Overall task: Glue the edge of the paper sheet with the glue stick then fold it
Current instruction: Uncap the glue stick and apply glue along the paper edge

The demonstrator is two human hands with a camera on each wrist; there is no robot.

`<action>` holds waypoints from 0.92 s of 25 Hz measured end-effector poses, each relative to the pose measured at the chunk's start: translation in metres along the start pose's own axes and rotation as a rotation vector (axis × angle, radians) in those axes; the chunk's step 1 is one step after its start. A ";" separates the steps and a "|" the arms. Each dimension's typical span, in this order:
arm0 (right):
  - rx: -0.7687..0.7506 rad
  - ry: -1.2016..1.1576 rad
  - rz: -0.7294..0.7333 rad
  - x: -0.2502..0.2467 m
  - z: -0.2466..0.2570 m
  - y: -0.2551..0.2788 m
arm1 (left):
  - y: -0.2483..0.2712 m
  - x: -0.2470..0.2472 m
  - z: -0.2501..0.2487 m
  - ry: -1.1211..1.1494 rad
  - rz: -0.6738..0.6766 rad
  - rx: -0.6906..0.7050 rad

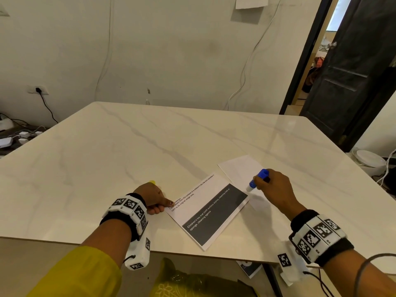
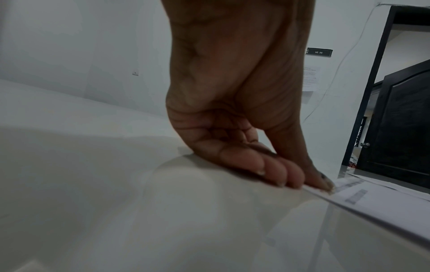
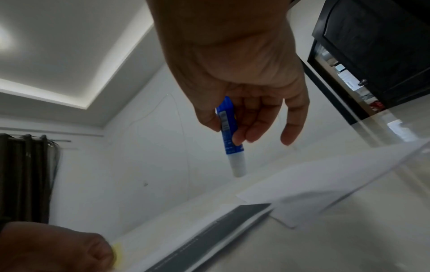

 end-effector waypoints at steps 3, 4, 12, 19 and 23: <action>-0.069 -0.172 0.230 0.022 0.027 0.034 | -0.001 0.000 0.002 0.009 -0.001 -0.001; -0.063 -0.172 0.369 0.036 0.032 0.050 | -0.001 0.000 0.003 0.011 -0.003 0.000; -0.088 -0.056 0.680 0.077 0.033 0.094 | -0.002 0.000 0.003 0.013 0.000 -0.001; -0.136 -0.013 0.713 0.081 0.034 0.099 | 0.000 -0.001 0.001 0.006 0.008 0.007; -0.133 -0.016 0.726 0.082 0.035 0.099 | -0.001 0.000 0.001 0.014 0.009 0.008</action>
Point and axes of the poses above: each hand's wrist, its own y-axis away from the middle knuckle, its own x-axis out of the palm, z = x × y, the point moved 4 cm from there along -y, towards the middle knuckle, and after that the axes turned 13 degrees about -y, right-handed, at the moved point
